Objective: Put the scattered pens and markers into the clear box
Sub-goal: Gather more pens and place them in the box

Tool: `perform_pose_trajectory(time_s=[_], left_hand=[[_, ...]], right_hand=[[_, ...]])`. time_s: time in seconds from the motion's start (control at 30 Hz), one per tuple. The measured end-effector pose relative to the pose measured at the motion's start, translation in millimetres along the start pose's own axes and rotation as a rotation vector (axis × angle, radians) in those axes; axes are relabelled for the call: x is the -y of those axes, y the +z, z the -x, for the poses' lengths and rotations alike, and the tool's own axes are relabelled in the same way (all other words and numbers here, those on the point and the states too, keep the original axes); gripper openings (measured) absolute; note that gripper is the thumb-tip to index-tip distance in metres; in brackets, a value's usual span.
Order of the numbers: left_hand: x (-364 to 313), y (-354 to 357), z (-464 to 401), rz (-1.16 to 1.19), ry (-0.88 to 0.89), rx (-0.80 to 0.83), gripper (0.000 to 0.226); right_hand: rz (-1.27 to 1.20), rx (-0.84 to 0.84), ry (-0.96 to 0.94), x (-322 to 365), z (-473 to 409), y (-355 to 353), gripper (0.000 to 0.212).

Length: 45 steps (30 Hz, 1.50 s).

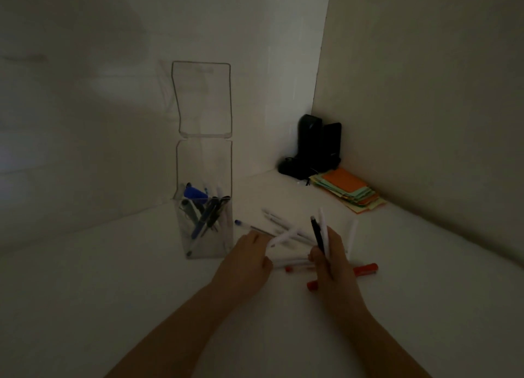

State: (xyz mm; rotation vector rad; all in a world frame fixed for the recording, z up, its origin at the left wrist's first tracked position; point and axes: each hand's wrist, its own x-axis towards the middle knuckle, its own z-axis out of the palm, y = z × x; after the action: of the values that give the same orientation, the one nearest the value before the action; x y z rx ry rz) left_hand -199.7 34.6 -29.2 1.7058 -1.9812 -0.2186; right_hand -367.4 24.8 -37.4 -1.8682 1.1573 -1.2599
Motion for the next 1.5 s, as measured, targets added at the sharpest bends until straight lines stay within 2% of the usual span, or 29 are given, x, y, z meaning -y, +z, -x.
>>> perform_pose_trajectory(time_s=[0.13, 0.23, 0.43, 0.53, 0.6, 0.67, 0.73, 0.77, 0.83, 0.87, 0.93, 1.03, 1.13, 1.23, 1.3, 1.4, 1.5], left_hand=[[-4, 4, -15, -0.174, -0.009, 0.251, 0.048], [-2, 3, -15, -0.173, -0.030, 0.297, 0.048], [0, -8, -3, -0.230, -0.030, 0.363, 0.030], [6, -21, 13, -0.010, -0.031, 0.294, 0.019], [12, -34, 25, 0.202, -0.032, 0.191, 0.013], [15, -53, 32, 0.435, -0.045, 0.074, 0.016], [15, -80, 32, 0.645, -0.040, -0.091, 0.014], [14, -96, 30, 0.735, -0.015, -0.188, 0.012], [14, -126, 23, 0.863, 0.050, -0.334, 0.012], [15, -139, 18, 0.872, 0.064, -0.373, 0.012], [22, -157, 6, 0.855, 0.083, -0.399, 0.014], [30, -167, -13, 0.951, 0.069, -0.413, 0.018], [34, -163, -27, 0.828, 0.047, -0.428, 0.013], [42, -148, -34, 0.708, -0.006, -0.424, 0.008], [45, -140, -34, 0.737, -0.033, -0.412, 0.009], [46, -139, -34, 0.801, -0.009, -0.405, 0.021], [45, -140, -34, 0.847, 0.006, -0.384, 0.037]], right_hand=[[-0.085, -0.054, 0.135, -1, -3, -1, 0.029], [-0.126, -0.093, 0.175, -3, -4, -1, 0.023], [-0.089, -0.108, 0.179, -3, -6, -2, 0.022], [-0.064, -0.085, 0.153, 1, -4, 0, 0.021], [-0.074, -0.096, 0.144, 7, -5, 2, 0.022], [-0.070, -0.133, 0.094, 17, -9, 5, 0.022], [-0.109, -0.132, 0.063, 33, -18, 8, 0.012], [-0.142, -0.108, 0.063, 40, -25, 11, 0.014], [-0.167, -0.055, -0.022, 60, -40, 17, 0.033], [-0.173, -0.038, -0.073, 74, -48, 21, 0.033], [-0.214, 0.001, -0.140, 102, -63, 30, 0.019], [-0.298, 0.067, -0.185, 136, -84, 48, 0.010], [-0.306, 0.109, -0.182, 152, -99, 68, 0.010], [-0.185, 0.109, -0.128, 148, -108, 85, 0.010], [-0.082, 0.139, -0.077, 141, -108, 91, 0.009], [0.072, 0.176, -0.051, 135, -107, 92, 0.019], [0.111, 0.191, -0.092, 140, -110, 90, 0.022]])
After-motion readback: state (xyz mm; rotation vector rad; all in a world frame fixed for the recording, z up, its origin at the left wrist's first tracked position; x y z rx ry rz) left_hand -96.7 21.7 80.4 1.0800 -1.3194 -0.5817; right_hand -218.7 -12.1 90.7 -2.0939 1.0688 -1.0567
